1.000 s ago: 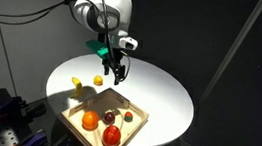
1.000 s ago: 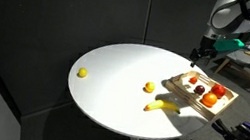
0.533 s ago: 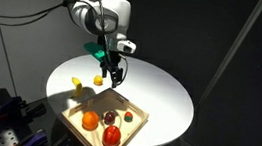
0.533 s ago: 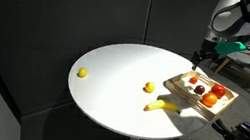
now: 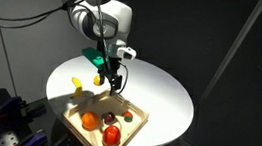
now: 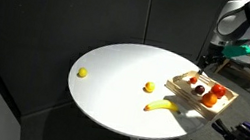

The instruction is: Pick up the orange on the left side in the crate and put it on the table outside the crate

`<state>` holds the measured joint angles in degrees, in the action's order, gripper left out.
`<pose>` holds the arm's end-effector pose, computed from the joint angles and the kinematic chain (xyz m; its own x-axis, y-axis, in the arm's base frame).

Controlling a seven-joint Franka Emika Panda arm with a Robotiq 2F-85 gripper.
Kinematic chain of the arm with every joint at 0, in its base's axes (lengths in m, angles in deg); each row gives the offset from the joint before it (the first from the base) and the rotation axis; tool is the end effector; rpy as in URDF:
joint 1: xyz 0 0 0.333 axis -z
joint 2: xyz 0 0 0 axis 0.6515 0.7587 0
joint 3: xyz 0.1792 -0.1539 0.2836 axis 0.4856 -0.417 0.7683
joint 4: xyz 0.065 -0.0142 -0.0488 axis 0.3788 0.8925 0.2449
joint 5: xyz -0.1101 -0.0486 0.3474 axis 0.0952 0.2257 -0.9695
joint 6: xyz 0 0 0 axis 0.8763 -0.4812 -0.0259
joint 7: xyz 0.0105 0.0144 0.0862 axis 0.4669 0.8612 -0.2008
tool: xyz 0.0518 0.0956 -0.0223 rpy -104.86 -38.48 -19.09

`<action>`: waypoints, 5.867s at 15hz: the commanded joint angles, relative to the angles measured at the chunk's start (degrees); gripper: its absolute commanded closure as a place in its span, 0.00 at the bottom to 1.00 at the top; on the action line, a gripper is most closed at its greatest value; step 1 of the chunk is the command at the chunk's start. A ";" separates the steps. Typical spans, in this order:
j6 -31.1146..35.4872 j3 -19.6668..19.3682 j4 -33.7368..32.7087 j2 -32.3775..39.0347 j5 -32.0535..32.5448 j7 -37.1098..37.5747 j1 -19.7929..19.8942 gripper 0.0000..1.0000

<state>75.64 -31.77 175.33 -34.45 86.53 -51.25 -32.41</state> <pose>0.4571 -0.1440 0.3406 0.9712 -0.2316 -0.0566 -0.2296 -0.9725 0.0390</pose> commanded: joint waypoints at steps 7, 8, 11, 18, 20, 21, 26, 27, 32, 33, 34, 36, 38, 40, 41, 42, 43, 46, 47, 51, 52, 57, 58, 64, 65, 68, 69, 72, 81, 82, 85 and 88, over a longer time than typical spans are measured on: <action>7.03 -1.23 7.50 -2.09 3.61 -5.26 1.55 0.00; 8.73 -1.40 8.36 -2.02 4.66 -4.86 1.51 0.00; 11.88 -1.73 10.54 -1.84 5.86 -4.51 1.56 0.00; 14.42 -2.37 13.27 -0.64 5.09 -4.11 1.79 0.00; 14.64 -2.45 13.42 -0.06 4.48 -4.35 1.87 0.00; 14.81 -2.51 13.38 0.22 4.40 -4.40 1.87 0.00; 15.25 -2.46 13.00 1.30 4.34 -4.20 1.69 0.00; 15.41 -2.43 13.06 1.31 4.34 -4.33 1.68 0.00; 14.12 -2.26 12.69 1.49 4.50 -4.47 1.46 0.00; 14.13 -2.26 12.69 1.50 4.50 -4.47 1.46 0.00; 14.13 -2.26 12.69 1.50 4.50 -4.47 1.46 0.00; 14.13 -2.26 12.69 1.50 4.50 -4.47 1.46 0.00; 14.13 -2.26 12.69 1.50 4.50 -4.47 1.46 0.00; 14.83 -2.31 12.71 1.97 4.89 -4.23 1.38 0.00; 15.17 -2.26 12.67 2.38 4.71 -4.36 1.45 0.00; 15.64 -2.22 12.62 2.83 4.64 -4.33 1.45 0.00; 15.73 -2.15 12.56 3.13 4.43 -4.48 1.48 0.00; 16.53 -2.10 12.18 4.37 4.17 -4.09 1.44 0.00; 17.14 -2.08 12.16 4.77 4.09 -4.05 1.44 0.00; 19.73 -2.14 12.18 6.21 4.06 -3.71 1.35 0.00; 20.39 -2.20 12.19 6.61 4.12 -3.55 1.32 0.00; 22.10 -2.42 11.99 8.41 4.36 -3.35 1.23 0.00; 22.02 -2.46 11.90 8.62 4.38 -3.36 1.22 0.00; 21.83 -2.68 11.14 10.22 4.41 -3.55 1.38 0.00; 21.84 -2.68 11.03 10.47 4.36 -3.58 1.41 0.11; 21.82 -2.67 10.82 11.05 4.39 -3.62 1.36 0.44; 21.86 -2.66 10.71 11.05 4.41 -3.60 1.34 0.50; 21.37 -2.58 10.73 10.87 4.44 -3.75 1.31 0.50; 17.77 -3.19 11.24 8.02 5.90 -2.83 -0.06 0.50; 16.68 -3.18 11.24 7.57 6.01 -2.90 -0.17 0.50; 14.44 -3.25 11.30 5.84 6.64 -2.63 -0.58 0.50; 12.72 -3.16 11.26 3.68 7.51 -2.49 -0.68 0.50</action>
<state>91.45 -34.40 186.58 -27.24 91.56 -55.40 -32.53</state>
